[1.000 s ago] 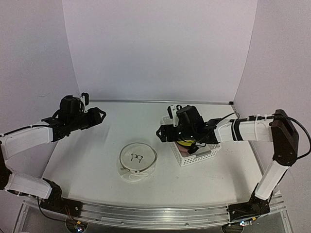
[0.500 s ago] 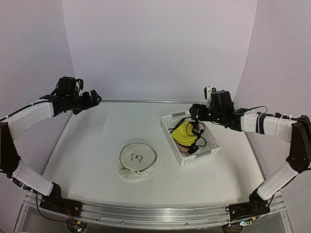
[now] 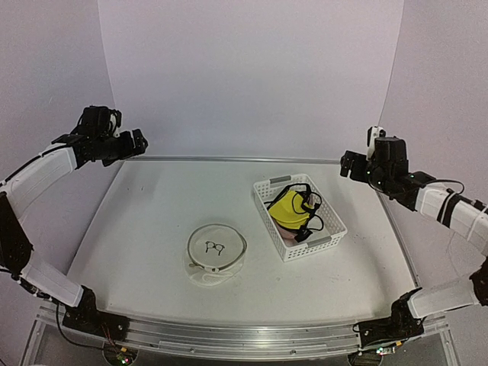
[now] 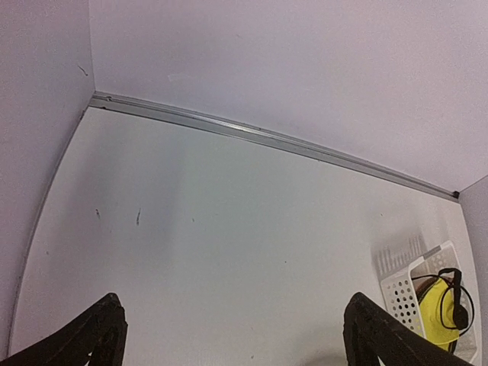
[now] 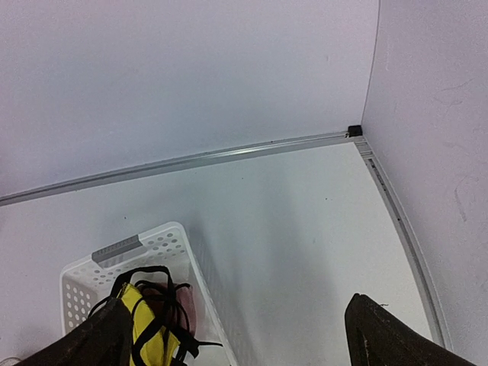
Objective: Unzip the laundry bag and remove the bra
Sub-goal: Reset both arms
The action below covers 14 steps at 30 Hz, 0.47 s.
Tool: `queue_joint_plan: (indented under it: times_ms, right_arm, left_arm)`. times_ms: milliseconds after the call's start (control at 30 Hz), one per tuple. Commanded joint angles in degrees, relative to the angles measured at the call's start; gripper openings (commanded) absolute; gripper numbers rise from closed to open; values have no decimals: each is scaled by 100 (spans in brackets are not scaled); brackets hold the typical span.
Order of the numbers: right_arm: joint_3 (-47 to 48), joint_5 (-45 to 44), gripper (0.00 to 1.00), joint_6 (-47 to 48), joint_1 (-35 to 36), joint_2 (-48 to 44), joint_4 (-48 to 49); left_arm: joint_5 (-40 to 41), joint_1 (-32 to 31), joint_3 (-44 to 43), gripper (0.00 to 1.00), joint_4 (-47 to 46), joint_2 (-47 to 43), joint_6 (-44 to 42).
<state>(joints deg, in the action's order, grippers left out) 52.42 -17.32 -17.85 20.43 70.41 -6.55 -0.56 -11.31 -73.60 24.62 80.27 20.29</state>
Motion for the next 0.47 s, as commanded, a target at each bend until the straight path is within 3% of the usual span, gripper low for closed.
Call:
queue_joint_plan:
  times_ms: [0, 433]
  right_arm:
    - [-169, -526, 98, 6, 25, -531, -183]
    - [-548, -297, 98, 201, 25, -1094, -28]
  left_arm:
    - [316, 19, 252, 99, -229, -539, -432]
    - [-194, 9, 1262, 99, -1381, -1606, -849]
